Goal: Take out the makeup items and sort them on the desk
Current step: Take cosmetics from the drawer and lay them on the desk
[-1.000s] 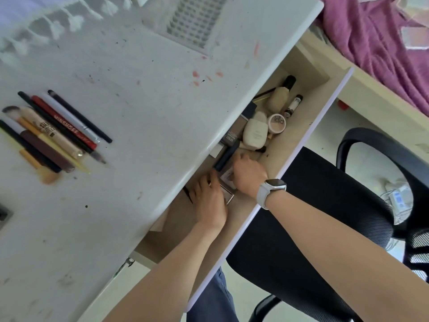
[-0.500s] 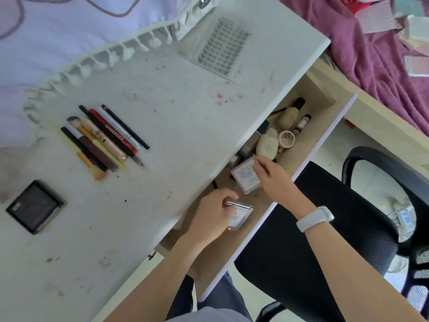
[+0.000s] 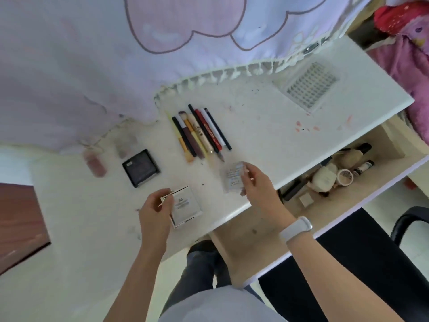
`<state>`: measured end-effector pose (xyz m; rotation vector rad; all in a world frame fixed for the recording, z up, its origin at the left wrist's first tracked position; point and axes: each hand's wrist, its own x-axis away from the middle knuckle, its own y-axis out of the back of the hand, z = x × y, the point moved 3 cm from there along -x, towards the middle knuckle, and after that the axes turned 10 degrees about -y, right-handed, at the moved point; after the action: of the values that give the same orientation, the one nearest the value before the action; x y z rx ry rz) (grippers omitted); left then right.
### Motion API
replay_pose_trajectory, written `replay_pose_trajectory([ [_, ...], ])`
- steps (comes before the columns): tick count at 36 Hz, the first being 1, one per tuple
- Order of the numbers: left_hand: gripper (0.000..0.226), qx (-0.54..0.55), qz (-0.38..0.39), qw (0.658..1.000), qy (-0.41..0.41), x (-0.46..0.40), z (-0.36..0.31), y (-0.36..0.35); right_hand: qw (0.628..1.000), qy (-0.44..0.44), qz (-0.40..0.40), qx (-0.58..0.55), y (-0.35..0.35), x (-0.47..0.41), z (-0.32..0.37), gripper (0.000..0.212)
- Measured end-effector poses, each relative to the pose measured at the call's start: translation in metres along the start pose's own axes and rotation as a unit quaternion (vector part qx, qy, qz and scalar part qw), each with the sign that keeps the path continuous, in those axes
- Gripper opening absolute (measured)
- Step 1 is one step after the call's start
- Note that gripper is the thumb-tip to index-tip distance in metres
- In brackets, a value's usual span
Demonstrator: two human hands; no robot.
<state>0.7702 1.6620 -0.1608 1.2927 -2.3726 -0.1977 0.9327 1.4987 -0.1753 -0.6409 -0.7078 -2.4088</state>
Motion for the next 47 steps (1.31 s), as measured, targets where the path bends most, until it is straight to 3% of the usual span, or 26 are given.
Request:
replay_pose_trajectory([
  [6, 0.015, 0.018, -0.107, 0.994, 0.025, -0.013, 0.027, 0.062, 0.99, 0.014, 0.116, 0.082, -0.077, 0.011, 0.017, 0.045],
  [10, 0.017, -0.009, -0.136, 0.99, 0.018, -0.024, 0.039, 0.088, 0.981, 0.054, 0.075, 0.169, -0.108, 0.015, 0.03, 0.041],
  [17, 0.03, -0.066, -0.159, 0.985, -0.006, -0.043, 0.036, 0.108, 0.982, 0.068, 0.034, 0.171, -0.139, 0.015, 0.049, 0.029],
  [21, 0.035, -0.091, -0.117, 0.988, -0.052, -0.052, 0.031, 0.112, 0.972, 0.088, 0.026, 0.214, -0.144, 0.015, 0.054, 0.03],
  [27, 0.067, -0.218, 0.076, 0.969, -0.086, -0.049, 0.04, 0.115, 0.952, 0.097, 0.032, 0.289, -0.145, 0.023, 0.058, 0.037],
  [30, 0.075, -0.27, 0.127, 0.949, -0.099, -0.041, 0.047, 0.116, 0.944, 0.119, 0.042, 0.306, -0.151, 0.029, 0.059, 0.04],
  [38, 0.065, -0.268, 0.041, 0.954, -0.125, -0.05, 0.05, 0.117, 0.938, 0.161, 0.089, 0.294, -0.171, 0.04, 0.058, 0.046],
  [47, 0.061, -0.293, 0.035, 0.945, -0.141, -0.051, 0.047, 0.116, 0.95, 0.144, 0.091, 0.262, -0.174, 0.04, 0.056, 0.049],
])
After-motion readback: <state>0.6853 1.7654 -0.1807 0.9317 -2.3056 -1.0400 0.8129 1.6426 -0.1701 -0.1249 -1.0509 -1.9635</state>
